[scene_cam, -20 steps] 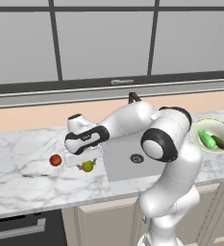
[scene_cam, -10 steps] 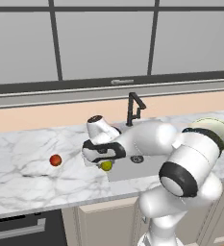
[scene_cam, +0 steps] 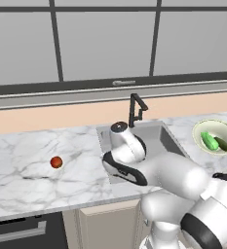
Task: There is a mixed pile of frozen fruits and vegetables on the counter. Locate all the frozen vegetables and place the items in a bowl on the counter. Take all the frozen fruits and defrost them in a running sink.
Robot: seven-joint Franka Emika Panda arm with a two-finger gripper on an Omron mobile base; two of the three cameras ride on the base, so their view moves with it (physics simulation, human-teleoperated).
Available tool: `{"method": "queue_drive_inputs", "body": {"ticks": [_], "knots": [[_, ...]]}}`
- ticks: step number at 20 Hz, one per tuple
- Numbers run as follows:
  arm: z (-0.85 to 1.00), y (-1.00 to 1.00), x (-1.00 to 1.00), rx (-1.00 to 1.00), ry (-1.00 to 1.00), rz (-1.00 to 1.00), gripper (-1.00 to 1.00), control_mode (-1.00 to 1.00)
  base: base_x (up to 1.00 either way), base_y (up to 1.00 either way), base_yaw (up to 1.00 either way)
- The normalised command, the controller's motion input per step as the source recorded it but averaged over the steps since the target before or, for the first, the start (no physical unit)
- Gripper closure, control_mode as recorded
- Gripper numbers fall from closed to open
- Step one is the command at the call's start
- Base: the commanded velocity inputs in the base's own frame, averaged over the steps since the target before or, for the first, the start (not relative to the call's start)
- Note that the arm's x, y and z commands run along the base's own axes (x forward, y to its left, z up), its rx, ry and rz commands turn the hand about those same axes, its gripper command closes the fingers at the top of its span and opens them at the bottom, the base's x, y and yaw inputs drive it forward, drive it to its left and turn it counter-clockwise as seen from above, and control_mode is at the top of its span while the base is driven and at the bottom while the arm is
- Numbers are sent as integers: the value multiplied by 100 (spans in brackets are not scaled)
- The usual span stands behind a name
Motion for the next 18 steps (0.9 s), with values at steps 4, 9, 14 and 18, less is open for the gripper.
{"method": "queue_drive_inputs", "body": {"ticks": [4,9,14,18], "knots": [[-27,-45,29,0,4,-6,100,-100,0,0,0],[-11,-53,45,0,-2,-8,100,-100,0,0,0],[-3,-28,71,1,2,-8,100,-100,0,0,0],[-9,-6,75,0,14,-9,100,-100,0,0,0]]}}
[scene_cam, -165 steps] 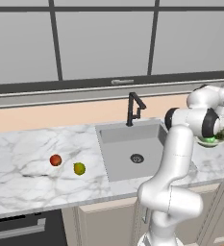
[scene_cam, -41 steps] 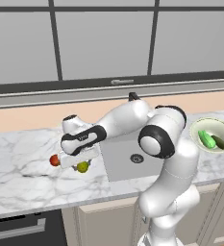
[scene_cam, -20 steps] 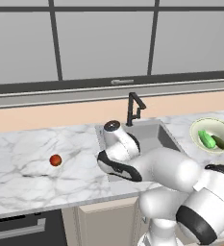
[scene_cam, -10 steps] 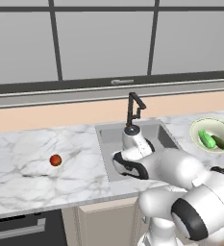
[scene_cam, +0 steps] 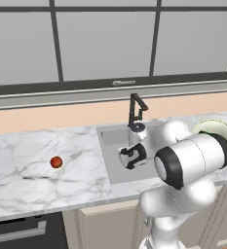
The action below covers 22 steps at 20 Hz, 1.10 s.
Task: There is a mixed pile of frozen fruits and vegetables on the counter. Locate all the frozen vegetables and place the items in a bowl on the counter. Take all the frozen fruits and defrost them in a running sink.
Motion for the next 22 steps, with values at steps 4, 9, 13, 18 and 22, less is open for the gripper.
{"method": "queue_drive_inputs", "body": {"ticks": [4,9,13,18,22], "knots": [[-18,0,73,0,11,-5,100,-100,0,0,0],[-31,0,53,0,12,-1,100,-100,0,0,0],[-39,0,33,0,3,-2,100,-100,0,0,0],[-38,-10,1,0,-6,-6,100,-100,0,0,0],[-26,-14,8,1,-6,-3,100,-100,0,0,0]]}}
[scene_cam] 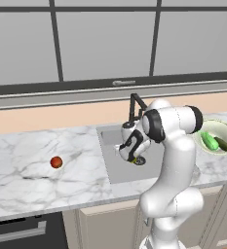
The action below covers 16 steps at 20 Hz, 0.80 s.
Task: There is a mixed pile of frozen fruits and vegetables on the counter. Locate all the frozen vegetables and place the items in a bowl on the counter. Take all the frozen fruits and defrost them in a running sink.
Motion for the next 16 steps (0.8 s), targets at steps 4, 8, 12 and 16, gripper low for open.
{"method": "queue_drive_inputs", "body": {"ticks": [4,8,12,16], "knots": [[-23,-4,13,2,-6,-1,-100,-100,0,0,0],[-14,0,8,1,-2,0,-100,-100,0,0,0],[-1,-6,4,0,0,-1,-100,-100,0,0,0],[26,-3,-3,1,-1,-5,-100,-100,0,0,0]]}}
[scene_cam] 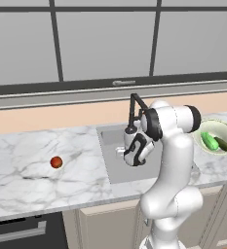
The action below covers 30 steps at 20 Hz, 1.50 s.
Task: There is a mixed pile of frozen fruits and vegetables on the counter. Locate all the frozen vegetables and place the items in a bowl on the counter. Take all the frozen fruits and defrost them in a running sink.
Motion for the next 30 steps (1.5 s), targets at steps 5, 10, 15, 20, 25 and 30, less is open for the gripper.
{"method": "queue_drive_inputs", "body": {"ticks": [5,10,15,20,25,30], "knots": [[45,-1,-22,2,-7,-1,-100,-100,0,0,0],[64,0,-28,2,-1,0,-100,-100,0,0,0],[78,7,-26,1,4,0,-100,-100,0,0,0],[72,5,-32,0,13,0,-100,-100,0,0,0],[72,9,-36,0,15,0,-100,-100,0,0,0],[53,31,-33,0,15,-4,-100,-100,0,0,0]]}}
